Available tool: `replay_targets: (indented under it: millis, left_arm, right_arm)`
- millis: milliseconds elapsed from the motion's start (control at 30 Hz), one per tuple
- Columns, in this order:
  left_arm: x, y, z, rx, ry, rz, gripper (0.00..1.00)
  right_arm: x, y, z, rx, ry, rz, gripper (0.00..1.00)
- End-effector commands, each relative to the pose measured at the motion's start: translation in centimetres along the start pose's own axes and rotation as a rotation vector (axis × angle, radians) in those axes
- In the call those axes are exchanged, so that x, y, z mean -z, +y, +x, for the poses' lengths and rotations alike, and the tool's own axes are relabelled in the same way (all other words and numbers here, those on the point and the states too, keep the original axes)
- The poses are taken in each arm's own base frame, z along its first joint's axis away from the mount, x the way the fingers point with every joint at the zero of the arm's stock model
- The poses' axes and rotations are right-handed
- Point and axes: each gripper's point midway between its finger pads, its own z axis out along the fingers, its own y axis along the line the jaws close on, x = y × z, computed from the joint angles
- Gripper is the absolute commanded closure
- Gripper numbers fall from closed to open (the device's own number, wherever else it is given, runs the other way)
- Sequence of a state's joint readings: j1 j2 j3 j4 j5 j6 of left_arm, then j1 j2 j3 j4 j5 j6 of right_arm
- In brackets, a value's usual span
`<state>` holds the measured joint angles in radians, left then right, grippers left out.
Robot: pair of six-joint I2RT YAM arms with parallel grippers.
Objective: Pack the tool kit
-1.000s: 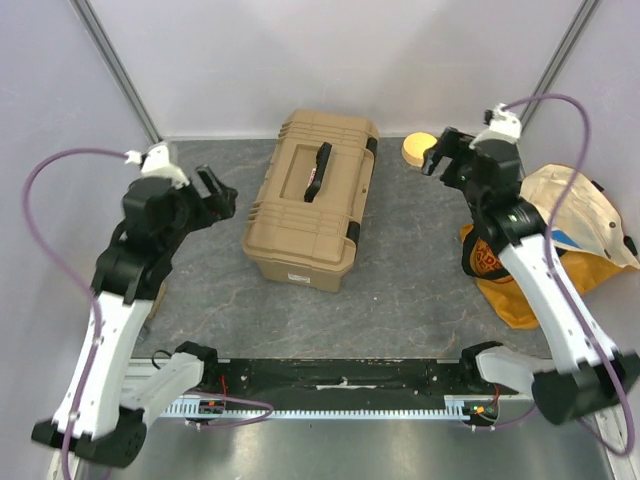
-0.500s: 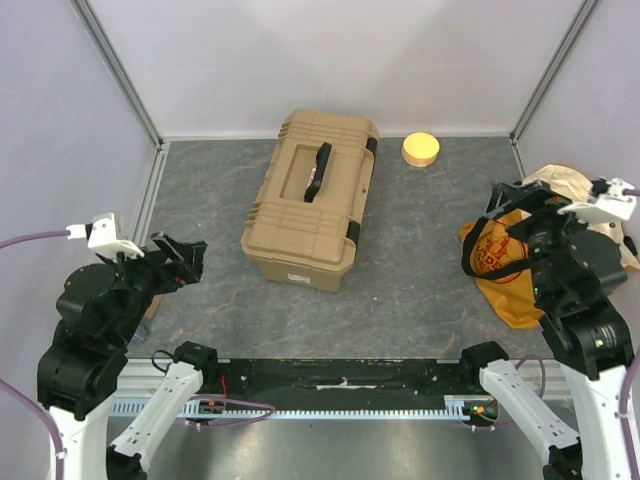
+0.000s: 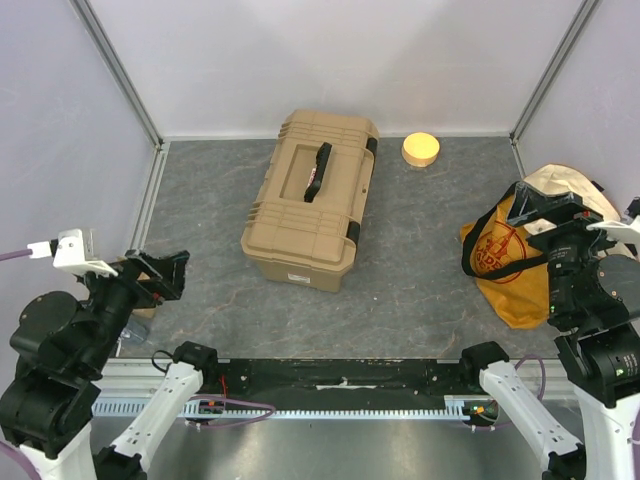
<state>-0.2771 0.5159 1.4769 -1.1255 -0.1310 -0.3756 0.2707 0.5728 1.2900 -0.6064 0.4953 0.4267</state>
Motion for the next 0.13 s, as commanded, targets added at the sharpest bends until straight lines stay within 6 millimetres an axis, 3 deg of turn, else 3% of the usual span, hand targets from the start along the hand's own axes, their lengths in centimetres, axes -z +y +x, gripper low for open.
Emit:
replay_targets:
  millis: [0, 100]
  left_arm:
    - [-0.6, 0.3, -0.2, -0.062, 0.029, -0.024, 0.06]
    - [-0.8, 0.2, -0.5, -0.058, 0.022, -0.026, 0.06]
  right_arm:
    - [-0.2, -0.1, -0.3, -0.011, -0.017, 0.015, 0.02]
    - [-0.7, -0.2, 0.8, 0.003, 0.007, 0.020, 0.02]
